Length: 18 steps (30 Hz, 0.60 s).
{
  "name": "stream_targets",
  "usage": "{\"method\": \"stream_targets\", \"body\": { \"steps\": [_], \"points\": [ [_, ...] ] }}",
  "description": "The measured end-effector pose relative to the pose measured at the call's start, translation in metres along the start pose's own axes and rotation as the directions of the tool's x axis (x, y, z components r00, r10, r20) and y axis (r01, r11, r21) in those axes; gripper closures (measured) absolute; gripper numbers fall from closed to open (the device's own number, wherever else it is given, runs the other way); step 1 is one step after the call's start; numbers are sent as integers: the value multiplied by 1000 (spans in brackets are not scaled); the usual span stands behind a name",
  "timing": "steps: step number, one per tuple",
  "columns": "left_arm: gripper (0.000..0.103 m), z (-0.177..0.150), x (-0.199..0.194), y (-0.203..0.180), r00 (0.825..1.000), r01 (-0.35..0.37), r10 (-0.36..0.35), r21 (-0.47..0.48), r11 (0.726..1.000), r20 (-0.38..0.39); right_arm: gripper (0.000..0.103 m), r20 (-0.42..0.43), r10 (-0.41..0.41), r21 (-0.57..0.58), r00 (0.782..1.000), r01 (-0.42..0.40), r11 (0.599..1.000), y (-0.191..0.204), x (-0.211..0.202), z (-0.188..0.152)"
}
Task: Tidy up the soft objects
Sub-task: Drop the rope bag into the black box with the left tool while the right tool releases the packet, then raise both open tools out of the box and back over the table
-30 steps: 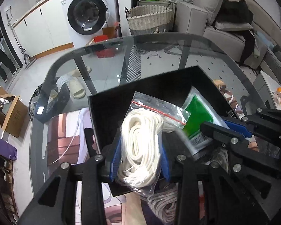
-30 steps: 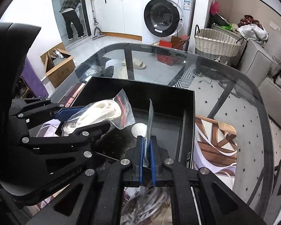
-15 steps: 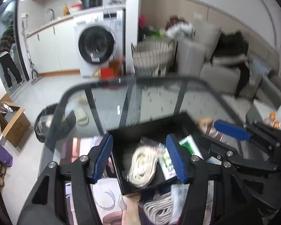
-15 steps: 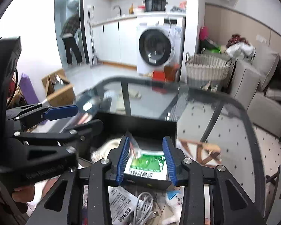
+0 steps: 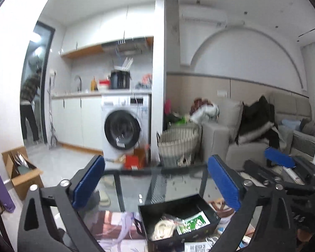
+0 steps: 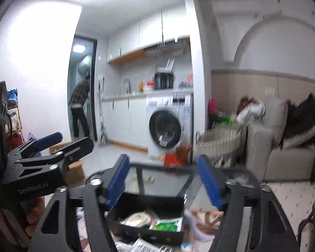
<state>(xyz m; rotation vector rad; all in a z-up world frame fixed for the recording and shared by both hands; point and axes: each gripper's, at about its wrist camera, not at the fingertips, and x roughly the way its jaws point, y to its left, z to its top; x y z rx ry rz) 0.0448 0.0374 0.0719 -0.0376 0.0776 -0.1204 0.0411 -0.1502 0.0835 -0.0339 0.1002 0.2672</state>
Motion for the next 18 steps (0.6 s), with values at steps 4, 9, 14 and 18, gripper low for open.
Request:
{"method": "stream_targets", "body": {
  "steps": [4,9,14,18],
  "points": [
    [1,-1,-15,10,1000,11,-11,-18,1000,29,23,75,-5,-13,997,6,1000,3,-32,4],
    [0,-7,-27,18,999,19,-18,-7,1000,38,19,99,-9,-6,995,10,1000,-1,-56,1],
    [0,-16,-27,17,1000,22,-22,18,1000,4,19,46,-5,-5,999,6,1000,-8,-65,-6],
    [0,-27,-18,10,997,27,-24,52,998,-67,19,-62,-1,15,998,2,1000,-15,-51,-16]
  ]
}}
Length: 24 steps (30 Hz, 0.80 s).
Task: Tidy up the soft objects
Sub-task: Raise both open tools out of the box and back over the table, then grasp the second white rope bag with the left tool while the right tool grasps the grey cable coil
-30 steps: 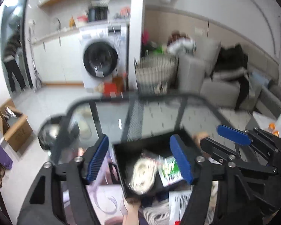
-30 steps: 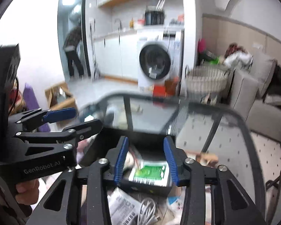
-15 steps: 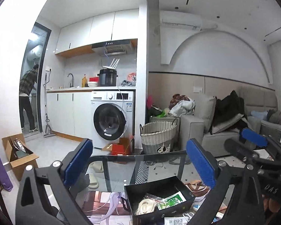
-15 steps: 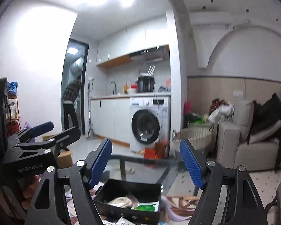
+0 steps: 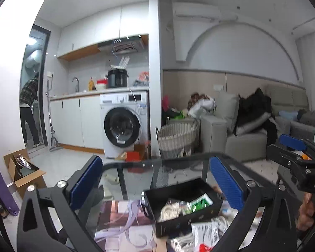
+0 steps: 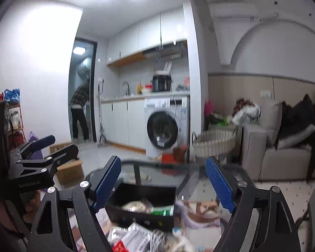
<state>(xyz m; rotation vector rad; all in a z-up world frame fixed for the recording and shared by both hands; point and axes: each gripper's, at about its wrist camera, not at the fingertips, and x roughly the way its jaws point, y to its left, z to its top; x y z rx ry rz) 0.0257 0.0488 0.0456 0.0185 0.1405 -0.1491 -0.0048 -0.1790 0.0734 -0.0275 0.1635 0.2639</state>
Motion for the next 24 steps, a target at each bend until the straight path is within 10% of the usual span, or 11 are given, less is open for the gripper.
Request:
{"method": "stream_targets", "body": {
  "steps": [7,14,19,24],
  "points": [
    [0,-24,47,-5,957,60,-63,-22,998,-282,25,-278,42,28,960,-36,999,-3,43,-32],
    [0,-73,93,-10,809,100,-95,-25,995,-580,44,-544,86,57,835,-65,996,-4,89,-85],
    [0,-96,100,-22,735,167,-109,24,986,-669,47,-623,101,65,775,-78,995,-4,104,-106],
    [1,-101,97,-39,728,255,-107,123,959,-677,47,-677,136,82,723,-109,991,1,115,-124]
  ]
}}
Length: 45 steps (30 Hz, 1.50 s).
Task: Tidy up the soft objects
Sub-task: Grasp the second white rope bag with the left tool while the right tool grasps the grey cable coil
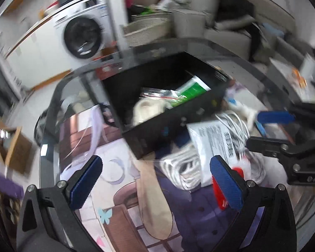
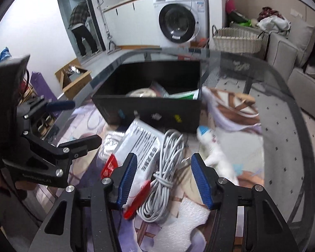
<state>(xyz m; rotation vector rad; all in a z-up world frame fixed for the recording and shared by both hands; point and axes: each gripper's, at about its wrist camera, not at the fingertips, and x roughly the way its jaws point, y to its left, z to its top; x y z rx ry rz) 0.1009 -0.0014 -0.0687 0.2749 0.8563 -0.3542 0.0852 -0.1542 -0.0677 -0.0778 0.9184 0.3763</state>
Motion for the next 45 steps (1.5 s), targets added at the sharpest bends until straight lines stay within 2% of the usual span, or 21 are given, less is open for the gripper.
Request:
{"method": "stream_targets", "body": {
  "steps": [6,11,15,18,19,21,23,26,28,30,31,35,37,38,41,45],
  "points": [
    [1,-2,13,-20,997,57,-48,165,985,-61,47,-69,19,6,997,-18,1000,-2,21,-6],
    [1,0,24,-29,993,97,-81,216,972,-80,47,-84,23,-2,996,-23,1000,1,26,-8],
    [1,0,25,-50,995,91,-73,289,953,-70,47,-101,21,-7,995,-22,1000,4,31,-10],
    [20,-1,25,-62,994,94,-72,325,941,-80,48,-117,24,-13,993,-25,1000,5,35,-10],
    [27,0,25,-66,991,119,-92,326,938,-97,52,-122,21,-17,992,-24,1000,4,36,-11],
    [40,0,22,-69,992,109,-82,340,934,-92,60,-132,22,-29,991,-26,999,4,37,-10],
    [62,0,18,-70,993,102,-76,343,934,-91,70,-126,14,-42,992,-20,999,3,35,-8],
    [75,1,17,-63,991,115,-85,324,939,-105,75,-118,9,-48,993,-15,999,1,33,-7],
    [76,-1,13,-54,988,137,-108,298,945,-114,76,-115,9,-51,993,-15,999,1,32,-7],
    [75,-3,10,-47,985,154,-127,278,948,-113,76,-114,8,-52,993,-14,999,1,31,-7],
    [72,-3,8,-43,986,155,-132,272,950,-102,77,-112,5,-52,994,-11,999,1,31,-8],
    [23,-1,4,-42,986,165,-148,300,940,-79,77,-109,0,-53,994,-6,999,2,33,-8],
    [16,1,2,-49,989,149,-139,344,927,-55,77,-107,1,-55,994,-7,998,4,32,-9],
    [16,3,3,-51,990,141,-130,353,925,-53,77,-108,1,-55,994,-7,998,4,32,-8],
    [15,11,13,-46,993,116,-106,329,937,-49,77,-107,2,-52,994,-8,999,4,31,-9],
    [12,12,34,-41,985,155,-121,328,932,-122,77,-111,1,-58,994,-8,998,6,31,-11]
  ]
}}
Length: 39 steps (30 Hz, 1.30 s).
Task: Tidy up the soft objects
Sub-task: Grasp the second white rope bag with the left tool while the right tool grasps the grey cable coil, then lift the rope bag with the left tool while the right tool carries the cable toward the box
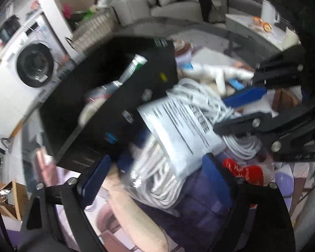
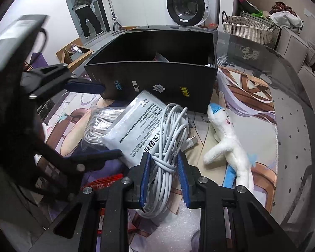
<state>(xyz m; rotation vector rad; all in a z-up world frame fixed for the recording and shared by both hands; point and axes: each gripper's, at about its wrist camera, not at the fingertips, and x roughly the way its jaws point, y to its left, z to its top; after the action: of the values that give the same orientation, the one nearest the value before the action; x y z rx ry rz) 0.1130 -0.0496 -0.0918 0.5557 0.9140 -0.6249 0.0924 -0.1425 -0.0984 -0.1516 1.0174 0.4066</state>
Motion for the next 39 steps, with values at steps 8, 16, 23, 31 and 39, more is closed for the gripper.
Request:
{"method": "stream_targets", "body": {
  "steps": [8,16,23,31,39],
  "points": [
    [64,2,-1,-10,997,52,-54,-37,998,-48,77,-4,-4,-5,1000,4,1000,1,0,0],
    [64,-33,-19,0,990,-18,-9,-190,982,-138,77,-24,-9,-10,1000,9,1000,2,3,2],
    [42,-44,-16,24,992,-22,-16,-299,954,-123,75,-36,-36,-26,999,35,999,7,12,6],
    [68,-32,-16,16,994,-17,-13,-271,962,-108,78,-21,-30,-45,999,29,999,11,15,5],
    [69,-32,-31,19,998,-30,13,-267,963,-68,79,32,-29,-58,999,30,998,11,0,5]
  ]
}}
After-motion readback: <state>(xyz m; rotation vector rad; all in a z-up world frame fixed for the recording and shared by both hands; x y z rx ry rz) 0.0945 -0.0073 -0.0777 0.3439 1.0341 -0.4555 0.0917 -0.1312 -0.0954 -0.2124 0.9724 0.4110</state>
